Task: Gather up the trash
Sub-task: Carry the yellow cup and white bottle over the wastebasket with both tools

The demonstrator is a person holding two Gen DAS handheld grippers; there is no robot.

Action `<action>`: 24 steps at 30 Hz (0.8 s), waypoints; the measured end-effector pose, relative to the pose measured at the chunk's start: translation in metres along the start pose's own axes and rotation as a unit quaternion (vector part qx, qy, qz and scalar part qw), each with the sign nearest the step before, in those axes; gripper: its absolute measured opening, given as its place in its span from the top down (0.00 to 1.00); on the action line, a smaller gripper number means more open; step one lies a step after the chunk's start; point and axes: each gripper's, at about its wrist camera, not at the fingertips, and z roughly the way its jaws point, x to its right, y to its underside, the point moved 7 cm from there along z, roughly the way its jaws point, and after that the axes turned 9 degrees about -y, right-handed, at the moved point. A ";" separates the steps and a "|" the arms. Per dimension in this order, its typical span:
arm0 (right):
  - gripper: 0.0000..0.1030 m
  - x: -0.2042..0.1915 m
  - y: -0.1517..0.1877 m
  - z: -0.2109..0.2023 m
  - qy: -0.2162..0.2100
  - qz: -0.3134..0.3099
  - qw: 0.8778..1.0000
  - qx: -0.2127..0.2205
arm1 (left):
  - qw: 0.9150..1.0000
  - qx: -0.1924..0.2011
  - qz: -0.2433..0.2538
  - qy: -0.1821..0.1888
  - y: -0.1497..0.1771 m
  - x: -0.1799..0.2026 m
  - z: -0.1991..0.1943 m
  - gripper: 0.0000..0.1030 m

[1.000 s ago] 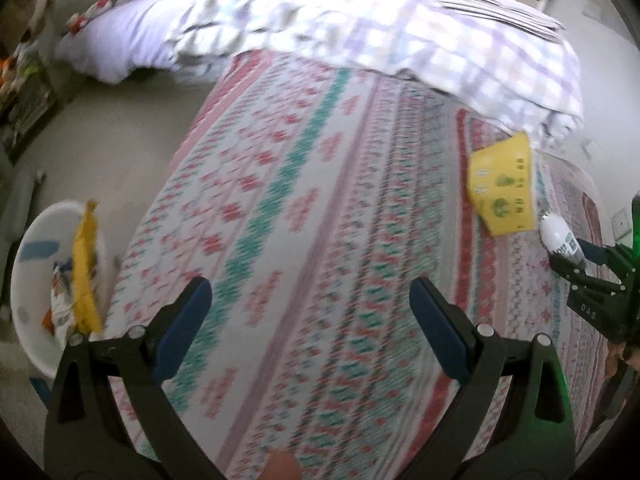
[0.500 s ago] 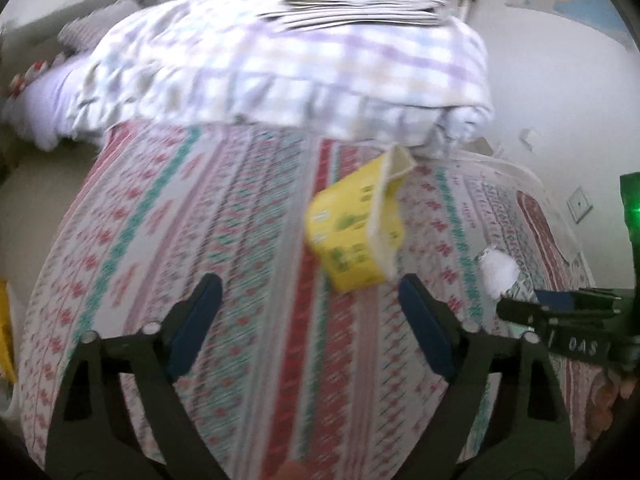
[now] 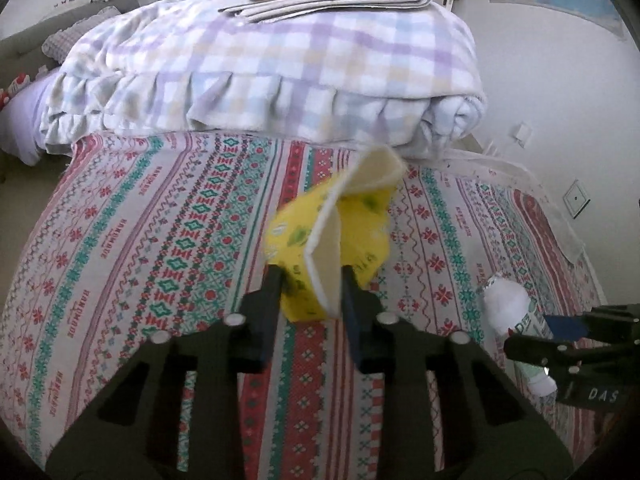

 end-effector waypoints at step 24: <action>0.59 -0.087 0.010 -0.038 -0.030 -0.028 0.999 0.034 | 0.998 -0.011 -0.023 -0.065 0.020 -0.099 -0.086 0.87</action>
